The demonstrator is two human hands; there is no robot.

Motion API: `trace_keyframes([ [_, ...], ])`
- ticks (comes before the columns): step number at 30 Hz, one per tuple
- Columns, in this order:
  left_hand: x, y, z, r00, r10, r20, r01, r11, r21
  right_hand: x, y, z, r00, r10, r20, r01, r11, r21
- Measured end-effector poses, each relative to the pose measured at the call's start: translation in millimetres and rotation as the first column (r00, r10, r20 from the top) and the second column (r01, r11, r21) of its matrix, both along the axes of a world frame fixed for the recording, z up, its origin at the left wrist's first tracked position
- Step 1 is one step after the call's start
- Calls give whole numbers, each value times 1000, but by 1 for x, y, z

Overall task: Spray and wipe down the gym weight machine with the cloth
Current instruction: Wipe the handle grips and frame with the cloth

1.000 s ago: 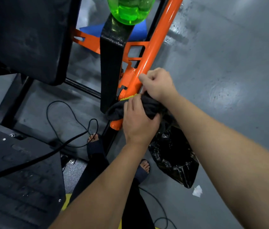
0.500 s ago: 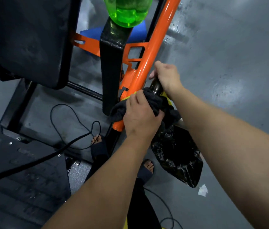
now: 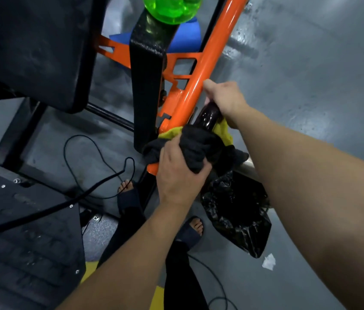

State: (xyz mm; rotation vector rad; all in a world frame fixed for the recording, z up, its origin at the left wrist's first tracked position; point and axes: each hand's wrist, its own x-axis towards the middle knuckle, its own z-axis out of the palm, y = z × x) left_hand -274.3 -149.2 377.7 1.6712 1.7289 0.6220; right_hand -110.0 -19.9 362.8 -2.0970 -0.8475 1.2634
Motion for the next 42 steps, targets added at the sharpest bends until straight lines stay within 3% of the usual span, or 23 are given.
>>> trace_keyframes([
  [4,0,5,-1,997,-13,-77,7,997,-78,6,5,-14,984,-160,-76,157,986,-49],
  [6,2,7,2,990,-67,-121,59,996,-63,6,-1,-9,994,-102,36,101,995,17],
  [8,1,7,3,987,-95,-130,88,994,-63,-3,-20,3,940,118,320,-176,971,159],
  [9,0,8,3,986,-99,-133,89,993,-78,-14,-33,7,871,231,433,-359,901,242],
  [10,-1,8,2,985,-102,-140,89,992,-92,-25,-47,9,803,306,512,-503,807,308],
  [12,-2,8,0,985,-102,-138,87,990,-112,-37,-61,8,745,346,570,-599,723,344],
  [13,-1,8,1,990,-89,-113,75,990,-120,-33,-56,13,775,387,500,-582,746,325],
  [16,6,3,2,999,-12,-34,9,996,-90,-22,-36,26,897,433,90,-442,876,193],
  [21,12,-4,-3,999,52,-11,-51,998,41,-17,-21,16,975,187,-116,-174,978,115],
  [26,13,16,7,997,-63,-50,66,996,53,-6,-9,22,930,-39,-366,43,999,2],
  [29,13,18,7,996,-76,-46,77,997,9,-8,-12,25,950,-62,-307,61,998,-14],
  [34,-7,3,-7,993,-93,77,97,994,-50,-15,-27,27,992,124,-33,-122,991,47],
  [37,-10,-8,-7,990,-77,117,87,993,-77,-18,-23,33,981,193,25,-194,980,46],
  [42,-2,-7,7,983,-140,117,139,990,16,-19,-18,32,991,134,30,-134,991,22],
])
